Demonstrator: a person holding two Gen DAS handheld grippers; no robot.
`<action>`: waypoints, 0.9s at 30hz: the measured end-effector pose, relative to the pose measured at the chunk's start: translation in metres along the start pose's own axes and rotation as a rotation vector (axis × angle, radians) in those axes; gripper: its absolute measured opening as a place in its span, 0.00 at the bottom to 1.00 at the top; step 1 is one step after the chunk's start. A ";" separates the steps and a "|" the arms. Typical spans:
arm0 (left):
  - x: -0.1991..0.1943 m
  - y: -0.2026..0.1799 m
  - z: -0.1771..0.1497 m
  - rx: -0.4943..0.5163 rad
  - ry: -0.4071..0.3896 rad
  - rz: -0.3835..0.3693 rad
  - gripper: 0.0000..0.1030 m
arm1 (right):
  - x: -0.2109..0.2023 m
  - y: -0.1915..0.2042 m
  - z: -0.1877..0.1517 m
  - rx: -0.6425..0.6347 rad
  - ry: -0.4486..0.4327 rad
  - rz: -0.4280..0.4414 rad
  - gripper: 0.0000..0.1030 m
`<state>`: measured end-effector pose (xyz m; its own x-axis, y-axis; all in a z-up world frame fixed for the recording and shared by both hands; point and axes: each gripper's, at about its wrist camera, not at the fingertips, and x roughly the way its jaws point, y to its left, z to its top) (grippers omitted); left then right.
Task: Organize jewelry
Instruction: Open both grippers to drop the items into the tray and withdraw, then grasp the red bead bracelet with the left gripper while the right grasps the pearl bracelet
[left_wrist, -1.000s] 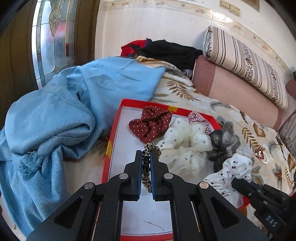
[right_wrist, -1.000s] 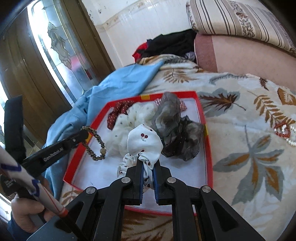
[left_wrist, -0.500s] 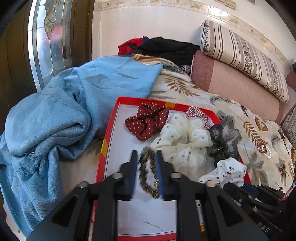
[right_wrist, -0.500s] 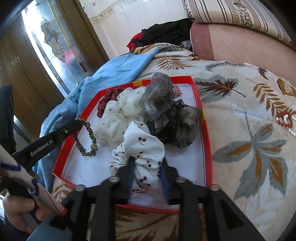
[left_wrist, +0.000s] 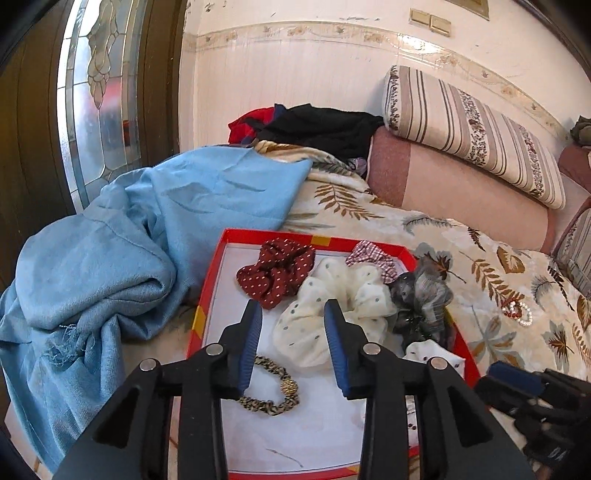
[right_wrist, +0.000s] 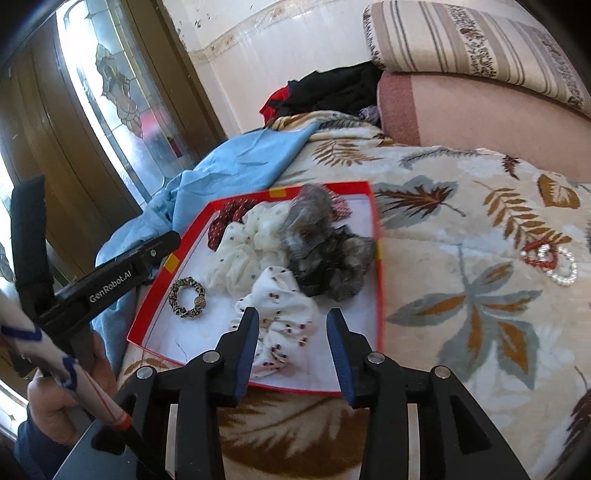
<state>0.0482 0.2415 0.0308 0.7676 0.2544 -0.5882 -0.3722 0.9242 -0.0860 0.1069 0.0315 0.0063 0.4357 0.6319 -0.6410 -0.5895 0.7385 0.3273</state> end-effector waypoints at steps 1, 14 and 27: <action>-0.002 -0.003 0.000 0.004 -0.008 -0.006 0.33 | -0.005 -0.004 0.000 0.005 -0.004 -0.002 0.40; -0.021 -0.097 -0.014 0.197 -0.092 -0.122 0.34 | -0.074 -0.101 -0.004 0.097 -0.052 -0.129 0.42; -0.006 -0.224 -0.058 0.361 0.103 -0.374 0.34 | -0.115 -0.223 -0.005 0.356 -0.124 -0.280 0.41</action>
<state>0.0968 0.0162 0.0070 0.7519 -0.1238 -0.6476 0.1344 0.9904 -0.0333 0.1851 -0.2073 0.0032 0.6353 0.4041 -0.6581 -0.1774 0.9057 0.3849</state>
